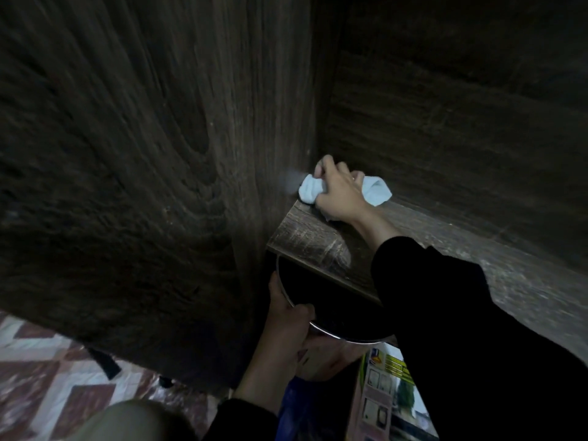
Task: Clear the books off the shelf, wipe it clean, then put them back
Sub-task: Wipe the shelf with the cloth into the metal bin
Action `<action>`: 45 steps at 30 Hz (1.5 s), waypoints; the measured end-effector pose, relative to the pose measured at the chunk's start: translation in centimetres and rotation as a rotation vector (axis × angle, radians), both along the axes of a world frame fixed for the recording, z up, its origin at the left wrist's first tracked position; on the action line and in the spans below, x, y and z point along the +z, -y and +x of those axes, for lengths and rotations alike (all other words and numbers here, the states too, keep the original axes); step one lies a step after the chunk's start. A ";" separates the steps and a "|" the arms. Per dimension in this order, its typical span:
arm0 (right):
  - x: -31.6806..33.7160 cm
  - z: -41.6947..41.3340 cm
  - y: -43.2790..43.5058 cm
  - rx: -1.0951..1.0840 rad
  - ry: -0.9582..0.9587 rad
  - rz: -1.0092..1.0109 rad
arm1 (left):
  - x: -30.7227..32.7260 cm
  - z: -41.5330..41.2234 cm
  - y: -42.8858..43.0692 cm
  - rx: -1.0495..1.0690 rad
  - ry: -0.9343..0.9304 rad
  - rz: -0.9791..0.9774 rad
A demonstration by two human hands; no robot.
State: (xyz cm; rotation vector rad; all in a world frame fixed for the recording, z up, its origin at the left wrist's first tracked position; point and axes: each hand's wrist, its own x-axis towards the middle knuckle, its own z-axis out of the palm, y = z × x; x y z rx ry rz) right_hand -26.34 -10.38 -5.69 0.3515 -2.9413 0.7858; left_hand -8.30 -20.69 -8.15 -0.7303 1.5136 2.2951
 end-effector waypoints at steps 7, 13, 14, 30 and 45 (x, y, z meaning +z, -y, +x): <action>0.6 1.2 -2.1 0.031 -0.041 -0.229 | -0.2 0.0 0.0 -0.031 0.024 -0.024; -0.7 -0.9 -0.3 -0.170 0.008 -0.030 | -0.8 -0.1 0.2 -0.002 -0.022 -0.049; -0.7 -0.9 0.1 -0.177 0.026 -0.045 | -0.9 -0.1 0.1 -0.002 -0.023 -0.051; -2.9 11.4 -3.2 0.424 -0.058 -0.065 | 0.2 0.4 0.1 0.022 -0.063 -0.024; -2.2 8.8 -5.1 -0.185 0.128 0.196 | 0.4 0.5 0.3 -0.010 -0.021 0.013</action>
